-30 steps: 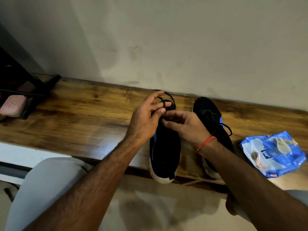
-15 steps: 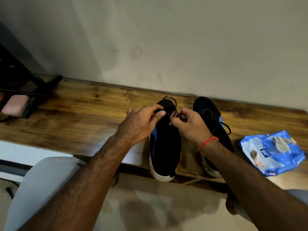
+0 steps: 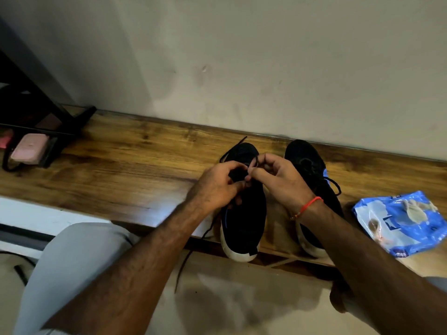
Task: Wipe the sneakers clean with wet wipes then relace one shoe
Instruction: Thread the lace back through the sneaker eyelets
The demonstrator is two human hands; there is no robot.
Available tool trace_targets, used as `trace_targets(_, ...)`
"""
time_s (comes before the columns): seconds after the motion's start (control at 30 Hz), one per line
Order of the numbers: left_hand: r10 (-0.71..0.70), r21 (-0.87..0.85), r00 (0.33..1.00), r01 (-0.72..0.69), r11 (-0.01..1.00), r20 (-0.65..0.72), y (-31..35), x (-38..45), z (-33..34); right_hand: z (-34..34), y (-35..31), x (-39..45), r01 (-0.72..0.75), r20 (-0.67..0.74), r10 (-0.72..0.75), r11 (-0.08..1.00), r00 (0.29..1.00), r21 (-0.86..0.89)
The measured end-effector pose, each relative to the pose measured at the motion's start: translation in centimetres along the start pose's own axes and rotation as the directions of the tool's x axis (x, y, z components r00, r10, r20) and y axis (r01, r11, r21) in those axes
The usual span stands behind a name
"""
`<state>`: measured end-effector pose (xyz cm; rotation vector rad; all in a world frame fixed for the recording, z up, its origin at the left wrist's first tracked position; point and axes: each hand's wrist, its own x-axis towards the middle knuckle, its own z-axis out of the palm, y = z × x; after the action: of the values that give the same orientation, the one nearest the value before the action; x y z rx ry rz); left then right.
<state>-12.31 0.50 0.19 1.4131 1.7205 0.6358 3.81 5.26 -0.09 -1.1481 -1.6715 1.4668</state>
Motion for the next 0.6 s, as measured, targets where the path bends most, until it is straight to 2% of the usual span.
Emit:
trace_targets(0.1, 0.11, 0.267, 0.985, -0.071, 0.961, -0.133, -0.4, 0.4, 0.2, -0.2, 0.0, -0.2, 0.029, 0.049, -0.026, 0.997, 0.998, -0.066)
trace_targets(0.4, 0.12, 0.365, 0.967, -0.031, 0.93, -0.225, -0.6, 0.5, 0.5, -1.0, 0.4, -0.2, 0.018, 0.036, -0.013, 0.991, 0.999, -0.129)
trace_targets(0.43, 0.104, 0.325, 0.971, -0.03, 0.945, -0.214, -0.6, 0.6, 0.5, -1.0, 0.4, -0.1, 0.014, 0.028, -0.01, 0.991, 1.0, -0.129)
trace_targets(0.5, 0.023, 0.118, 0.99, -0.006, 0.993, -0.14, -0.3, 0.6, 0.1, -1.1, 0.6, 0.1, 0.008, -0.008, -0.009, 0.992, 1.0, -0.125)
trace_targets(0.6, -0.094, -0.139, 0.993, 0.104, 0.985, 0.077, 0.3, 0.3, -1.0, -1.4, 1.0, 0.3, -0.003, -0.073, -0.006, 0.992, 0.997, -0.123)
